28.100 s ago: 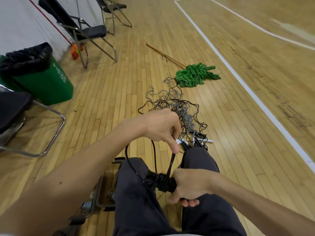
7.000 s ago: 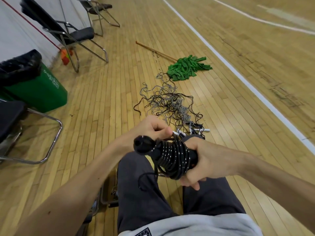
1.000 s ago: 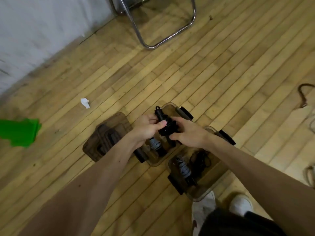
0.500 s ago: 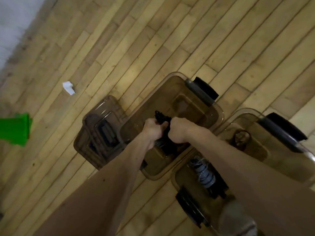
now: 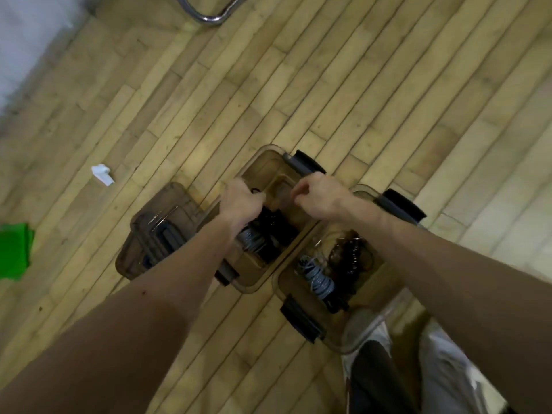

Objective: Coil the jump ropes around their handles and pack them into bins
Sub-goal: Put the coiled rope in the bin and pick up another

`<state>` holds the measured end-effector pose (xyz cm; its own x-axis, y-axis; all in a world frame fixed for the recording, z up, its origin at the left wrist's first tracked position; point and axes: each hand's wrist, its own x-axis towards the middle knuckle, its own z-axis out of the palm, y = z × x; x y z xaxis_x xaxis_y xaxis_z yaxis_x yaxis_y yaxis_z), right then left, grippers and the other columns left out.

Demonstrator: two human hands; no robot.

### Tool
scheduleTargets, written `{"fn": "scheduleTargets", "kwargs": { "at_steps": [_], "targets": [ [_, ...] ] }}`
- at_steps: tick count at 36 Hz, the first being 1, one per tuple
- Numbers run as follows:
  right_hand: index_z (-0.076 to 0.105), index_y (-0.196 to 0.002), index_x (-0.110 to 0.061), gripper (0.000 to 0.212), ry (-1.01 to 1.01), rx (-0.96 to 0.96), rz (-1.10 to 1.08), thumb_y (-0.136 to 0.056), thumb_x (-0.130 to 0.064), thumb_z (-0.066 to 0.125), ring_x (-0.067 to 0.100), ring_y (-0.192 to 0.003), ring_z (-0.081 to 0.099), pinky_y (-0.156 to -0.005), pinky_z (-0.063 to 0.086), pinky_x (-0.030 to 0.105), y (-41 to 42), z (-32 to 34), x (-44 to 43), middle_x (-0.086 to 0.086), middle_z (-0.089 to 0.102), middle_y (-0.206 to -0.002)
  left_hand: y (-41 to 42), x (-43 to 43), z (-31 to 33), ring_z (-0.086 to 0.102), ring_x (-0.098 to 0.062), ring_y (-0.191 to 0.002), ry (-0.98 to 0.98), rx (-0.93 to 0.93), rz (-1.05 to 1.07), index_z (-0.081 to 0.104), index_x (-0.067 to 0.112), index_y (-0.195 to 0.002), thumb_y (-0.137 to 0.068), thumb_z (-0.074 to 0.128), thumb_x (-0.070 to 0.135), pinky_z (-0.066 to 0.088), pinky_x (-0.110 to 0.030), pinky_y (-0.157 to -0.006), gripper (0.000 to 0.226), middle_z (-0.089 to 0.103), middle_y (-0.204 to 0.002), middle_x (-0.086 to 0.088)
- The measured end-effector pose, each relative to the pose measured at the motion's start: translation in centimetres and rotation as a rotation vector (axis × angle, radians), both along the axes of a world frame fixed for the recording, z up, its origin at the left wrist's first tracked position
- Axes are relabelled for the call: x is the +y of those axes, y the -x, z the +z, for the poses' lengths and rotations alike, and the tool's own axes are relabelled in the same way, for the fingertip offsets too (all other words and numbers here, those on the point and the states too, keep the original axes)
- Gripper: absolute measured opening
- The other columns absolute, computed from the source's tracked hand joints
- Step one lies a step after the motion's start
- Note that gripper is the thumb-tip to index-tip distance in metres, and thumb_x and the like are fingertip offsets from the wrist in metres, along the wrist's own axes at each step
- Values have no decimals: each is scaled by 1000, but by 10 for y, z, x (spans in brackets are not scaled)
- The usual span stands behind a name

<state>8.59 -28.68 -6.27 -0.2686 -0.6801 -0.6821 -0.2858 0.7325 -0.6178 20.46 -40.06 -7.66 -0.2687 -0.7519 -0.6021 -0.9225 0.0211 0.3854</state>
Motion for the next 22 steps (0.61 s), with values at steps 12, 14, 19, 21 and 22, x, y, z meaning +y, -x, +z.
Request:
{"fn": "scheduleTargets", "kwargs": {
  "at_steps": [12, 14, 19, 21, 22],
  "targets": [
    [68, -109, -14, 16, -22, 1, -514, -99, -23, 59, 19, -84, 74, -68, 57, 31, 96, 205, 249, 2, 78, -95, 117, 186, 185, 59, -1, -92, 133, 656, -775, 63, 24, -119, -99, 59, 32, 49, -18, -78, 22, 62, -104, 12],
    [63, -117, -13, 20, -33, -47, -667, -99, -20, 60, 21, -80, 74, -67, 57, 32, 94, 215, 315, 4, 78, -92, 127, 239, 194, 58, -1, -83, 130, 696, -917, 63, 24, -117, -98, 61, 31, 50, -20, -75, 20, 62, -96, 12],
    [52, -125, -12, 26, -15, -162, -1038, -100, -14, 60, 28, -77, 75, -74, 60, 41, 75, 181, 450, 17, 76, -97, 152, 350, 159, 60, -10, -77, -22, 561, -1182, 66, 24, -103, -95, 64, 36, 50, -30, -74, 15, 64, -83, 11],
    [57, -122, -9, 22, -31, -156, -1147, -101, -12, 58, 25, -73, 74, -68, 61, 38, 64, 153, 485, 16, 76, -93, 156, 377, 132, 61, -13, -79, -61, 477, -1218, 67, 23, -97, -94, 65, 36, 49, -29, -73, 13, 66, -83, 8],
    [59, -121, -8, 20, -50, -169, -1197, -101, -11, 57, 24, -72, 74, -63, 62, 35, 58, 136, 505, 16, 76, -92, 160, 395, 112, 61, -13, -79, -83, 433, -1237, 67, 23, -94, -93, 66, 36, 48, -28, -71, 13, 66, -81, 8]
  ]
}}
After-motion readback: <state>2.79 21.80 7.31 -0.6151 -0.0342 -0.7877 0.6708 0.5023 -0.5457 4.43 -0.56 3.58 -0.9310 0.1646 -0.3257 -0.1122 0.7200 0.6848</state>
